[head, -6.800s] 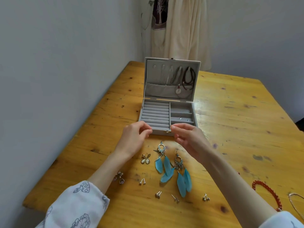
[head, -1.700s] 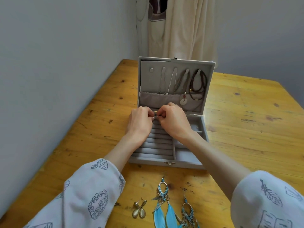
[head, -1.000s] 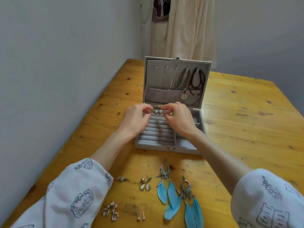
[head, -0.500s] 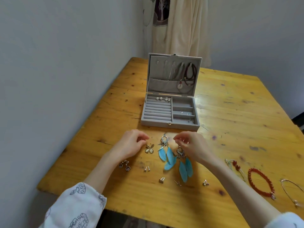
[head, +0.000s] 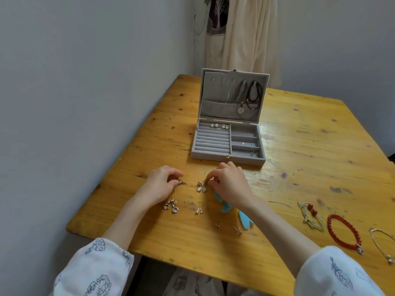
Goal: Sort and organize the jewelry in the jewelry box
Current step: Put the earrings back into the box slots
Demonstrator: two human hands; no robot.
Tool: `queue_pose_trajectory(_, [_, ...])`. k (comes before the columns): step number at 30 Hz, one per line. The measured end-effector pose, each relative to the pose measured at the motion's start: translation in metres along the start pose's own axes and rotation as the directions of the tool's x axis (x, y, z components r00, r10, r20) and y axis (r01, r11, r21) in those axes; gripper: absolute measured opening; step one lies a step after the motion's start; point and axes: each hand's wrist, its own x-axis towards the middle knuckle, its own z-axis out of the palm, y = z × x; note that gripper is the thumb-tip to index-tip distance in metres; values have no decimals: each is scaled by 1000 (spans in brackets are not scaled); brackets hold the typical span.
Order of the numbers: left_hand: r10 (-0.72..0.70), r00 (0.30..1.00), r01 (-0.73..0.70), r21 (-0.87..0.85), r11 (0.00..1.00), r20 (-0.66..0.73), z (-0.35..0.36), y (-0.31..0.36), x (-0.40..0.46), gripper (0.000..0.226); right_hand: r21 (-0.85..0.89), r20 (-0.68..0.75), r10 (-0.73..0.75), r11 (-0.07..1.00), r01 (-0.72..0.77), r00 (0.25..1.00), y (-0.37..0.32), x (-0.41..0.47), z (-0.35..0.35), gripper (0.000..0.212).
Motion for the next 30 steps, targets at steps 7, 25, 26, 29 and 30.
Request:
queue_pose_trajectory(7, [50, 995, -35, 161, 986, -89, 22, 16, 8, 33, 29, 0, -26, 999, 26, 1000, 2, -2, 2, 19])
queue_pose_trajectory(25, [184, 961, -215, -139, 967, -206, -20, 50, 49, 4, 595, -39, 156, 797, -102, 987, 24, 35, -47, 3])
queue_pose_trajectory(26, [193, 956, -226, -136, 965, -219, -23, 52, 56, 5, 588, -49, 162, 803, -103, 986, 27, 41, -50, 5])
queue_pose_trajectory(29, [213, 945, -248, -118, 962, -247, -26, 57, 81, 12, 574, -87, 176, 813, -95, 981, 35, 58, -56, 7])
queue_pose_trajectory(30, [216, 942, -250, -111, 962, -256, -26, 58, 90, 14, 564, -106, 175, 821, -86, 979, 38, 64, -57, 6])
